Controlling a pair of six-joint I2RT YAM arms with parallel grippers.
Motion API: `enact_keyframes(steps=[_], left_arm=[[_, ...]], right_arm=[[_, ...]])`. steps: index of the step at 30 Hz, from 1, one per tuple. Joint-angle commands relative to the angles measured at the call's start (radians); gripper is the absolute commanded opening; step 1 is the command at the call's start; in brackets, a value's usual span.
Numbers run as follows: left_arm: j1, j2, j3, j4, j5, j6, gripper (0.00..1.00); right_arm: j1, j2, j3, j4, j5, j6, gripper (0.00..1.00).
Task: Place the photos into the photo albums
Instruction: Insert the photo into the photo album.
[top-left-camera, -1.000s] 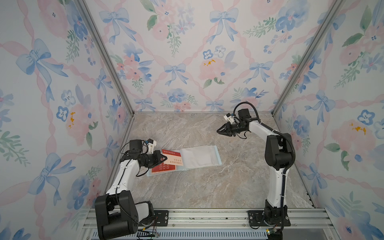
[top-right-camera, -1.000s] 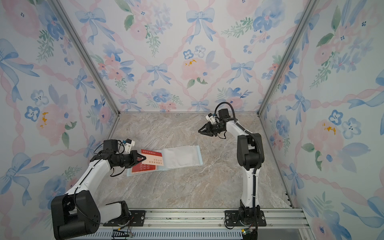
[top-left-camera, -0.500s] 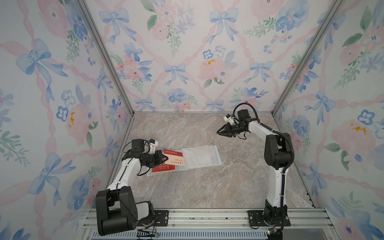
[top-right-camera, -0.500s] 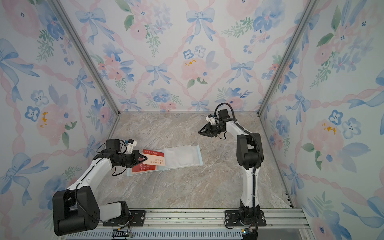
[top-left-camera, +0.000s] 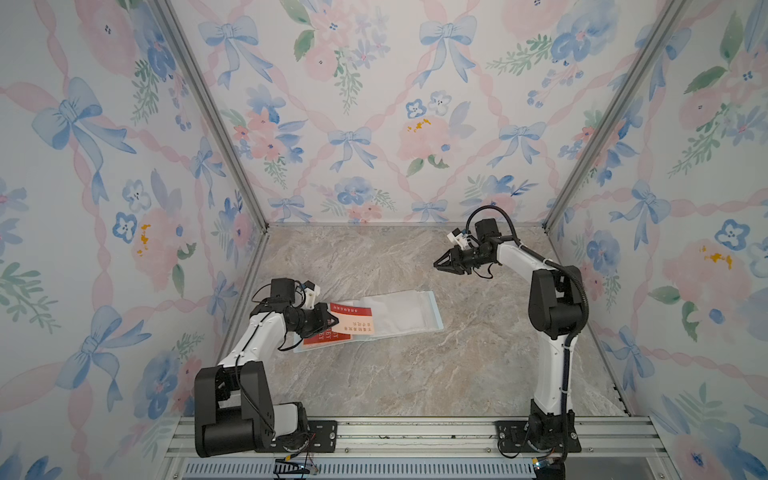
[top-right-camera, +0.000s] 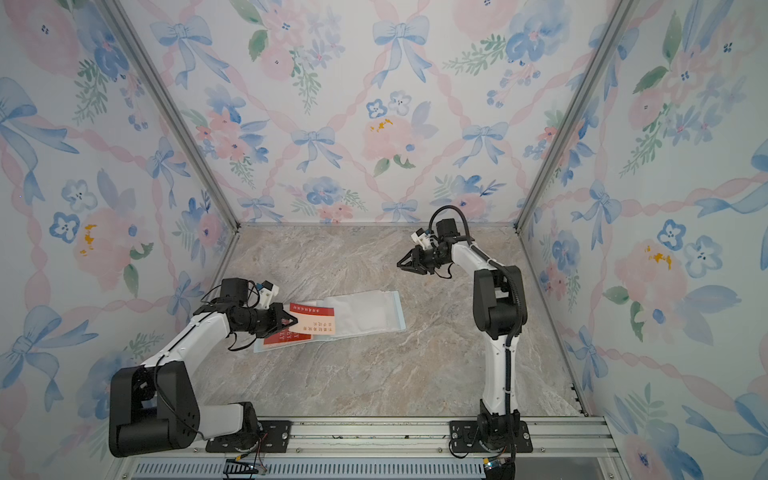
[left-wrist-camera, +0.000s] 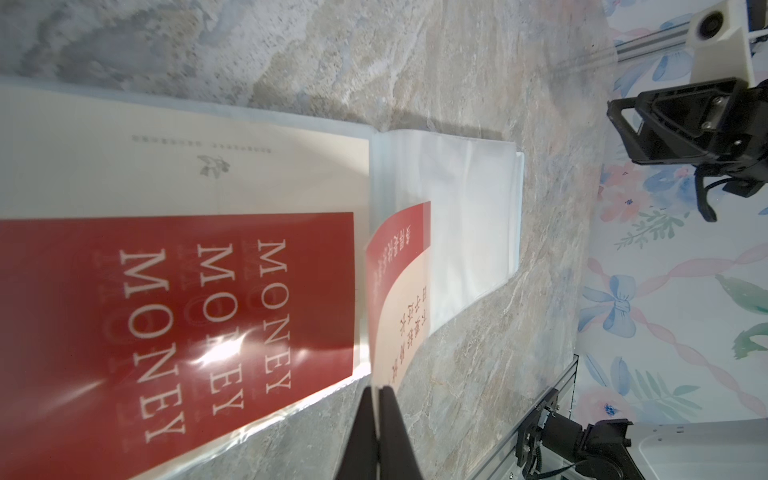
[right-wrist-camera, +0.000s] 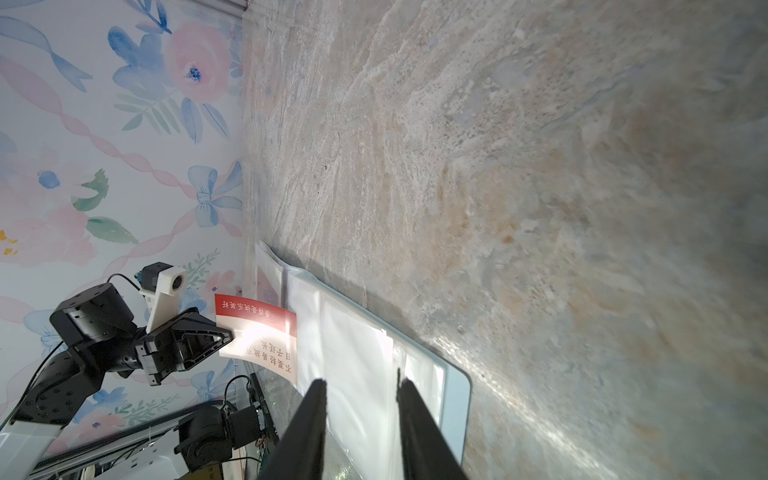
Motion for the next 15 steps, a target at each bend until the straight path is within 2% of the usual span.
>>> enact_keyframes(steps=[1,9,15], left_arm=[[-0.031,0.028,0.023,0.010,-0.049,-0.023,0.00],[-0.053,0.048,0.054,0.035,-0.084,-0.063,0.00],[-0.082,0.034,-0.009,0.180,-0.089,-0.185,0.00]], right_arm=[[-0.005,0.008,0.026,-0.027,0.003,-0.018,0.31],[-0.006,0.003,0.019,-0.023,0.003,-0.019,0.31],[-0.005,-0.004,0.018,-0.021,-0.001,-0.020,0.31]])
